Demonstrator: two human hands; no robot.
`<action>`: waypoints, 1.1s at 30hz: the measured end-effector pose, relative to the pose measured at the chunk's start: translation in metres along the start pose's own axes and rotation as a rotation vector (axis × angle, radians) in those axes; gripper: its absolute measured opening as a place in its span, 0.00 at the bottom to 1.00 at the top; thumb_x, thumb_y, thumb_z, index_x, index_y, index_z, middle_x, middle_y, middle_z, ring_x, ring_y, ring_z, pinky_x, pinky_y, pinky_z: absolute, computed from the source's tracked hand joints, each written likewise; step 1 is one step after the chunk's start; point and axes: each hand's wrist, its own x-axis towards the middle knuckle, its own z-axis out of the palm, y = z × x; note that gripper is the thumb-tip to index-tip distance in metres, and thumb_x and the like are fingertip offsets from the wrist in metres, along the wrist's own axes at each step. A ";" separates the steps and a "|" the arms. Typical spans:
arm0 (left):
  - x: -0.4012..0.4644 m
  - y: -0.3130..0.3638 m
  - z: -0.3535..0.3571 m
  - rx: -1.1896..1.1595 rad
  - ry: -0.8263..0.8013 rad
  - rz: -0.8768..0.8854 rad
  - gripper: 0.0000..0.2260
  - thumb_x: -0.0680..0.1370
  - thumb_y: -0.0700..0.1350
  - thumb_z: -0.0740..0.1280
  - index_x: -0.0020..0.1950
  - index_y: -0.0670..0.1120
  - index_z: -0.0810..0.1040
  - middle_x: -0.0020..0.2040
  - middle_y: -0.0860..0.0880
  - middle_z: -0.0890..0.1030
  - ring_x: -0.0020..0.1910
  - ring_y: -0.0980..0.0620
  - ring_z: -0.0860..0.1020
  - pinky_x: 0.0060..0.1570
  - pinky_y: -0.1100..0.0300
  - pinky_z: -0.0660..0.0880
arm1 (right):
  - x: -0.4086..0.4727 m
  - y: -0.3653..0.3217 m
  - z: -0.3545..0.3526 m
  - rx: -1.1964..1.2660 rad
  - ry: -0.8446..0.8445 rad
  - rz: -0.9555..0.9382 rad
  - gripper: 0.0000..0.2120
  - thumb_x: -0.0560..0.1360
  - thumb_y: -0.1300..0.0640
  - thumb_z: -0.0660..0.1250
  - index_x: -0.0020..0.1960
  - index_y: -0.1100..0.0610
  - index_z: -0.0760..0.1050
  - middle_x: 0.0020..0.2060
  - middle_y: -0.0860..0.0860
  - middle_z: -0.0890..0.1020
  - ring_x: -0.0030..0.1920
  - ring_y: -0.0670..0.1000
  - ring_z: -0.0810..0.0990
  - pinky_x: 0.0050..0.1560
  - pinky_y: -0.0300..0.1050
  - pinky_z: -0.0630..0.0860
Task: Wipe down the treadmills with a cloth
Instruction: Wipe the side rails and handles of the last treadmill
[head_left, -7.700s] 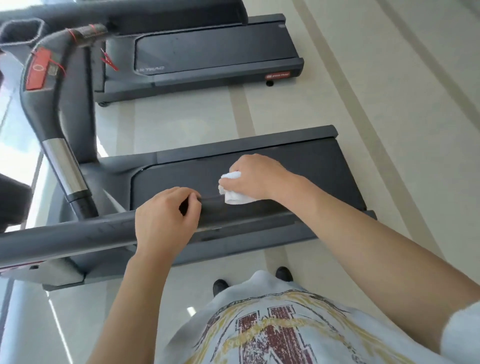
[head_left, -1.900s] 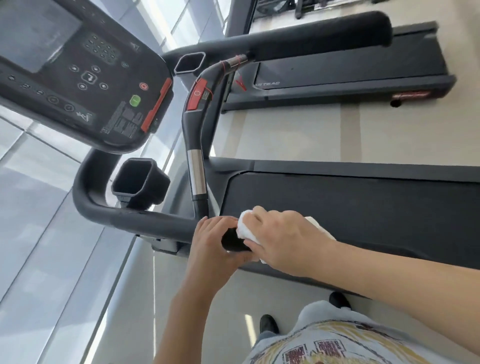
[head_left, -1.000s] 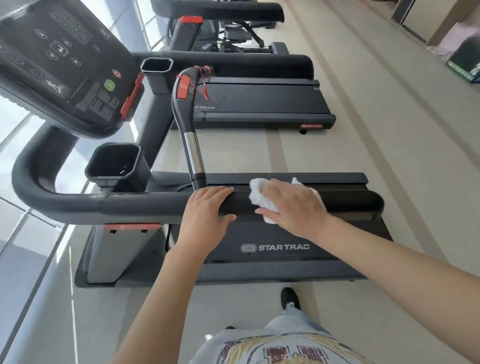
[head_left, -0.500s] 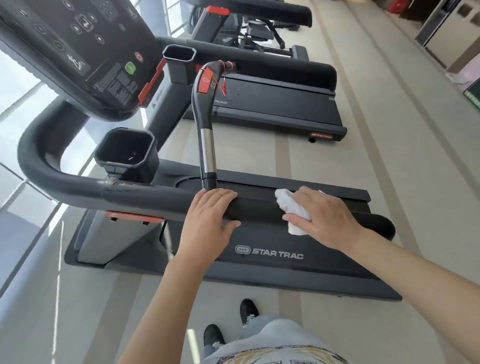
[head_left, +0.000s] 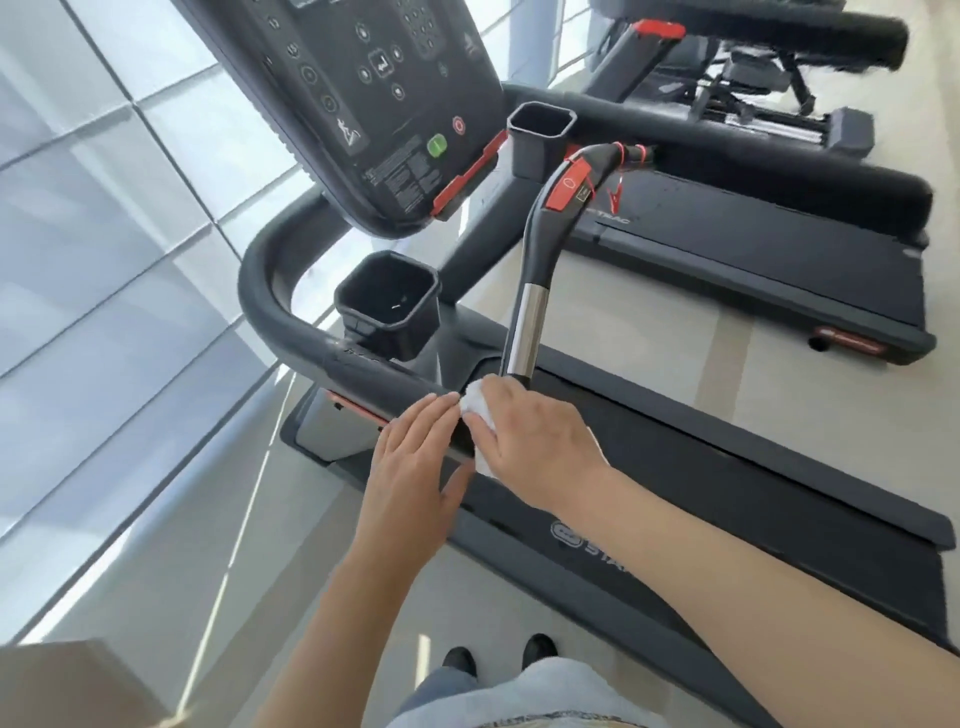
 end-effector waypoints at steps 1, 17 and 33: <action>-0.001 -0.001 -0.005 0.011 0.016 -0.046 0.31 0.76 0.46 0.78 0.78 0.47 0.72 0.78 0.52 0.72 0.79 0.50 0.67 0.77 0.43 0.66 | 0.011 -0.006 0.003 -0.002 0.013 -0.019 0.17 0.86 0.42 0.49 0.61 0.52 0.69 0.48 0.49 0.78 0.41 0.54 0.82 0.35 0.47 0.74; 0.019 -0.076 -0.044 0.003 0.115 -0.203 0.24 0.77 0.42 0.77 0.72 0.46 0.77 0.72 0.49 0.74 0.71 0.45 0.74 0.69 0.39 0.75 | -0.008 0.020 -0.008 0.118 -0.108 0.007 0.16 0.85 0.38 0.52 0.63 0.48 0.67 0.50 0.43 0.75 0.41 0.49 0.79 0.39 0.46 0.77; 0.089 -0.198 -0.089 -0.099 0.017 0.003 0.25 0.73 0.46 0.81 0.69 0.47 0.81 0.67 0.52 0.81 0.73 0.49 0.74 0.72 0.42 0.72 | 0.170 -0.125 0.067 -0.147 0.031 -0.055 0.20 0.85 0.42 0.57 0.67 0.56 0.71 0.53 0.51 0.80 0.44 0.53 0.85 0.36 0.47 0.81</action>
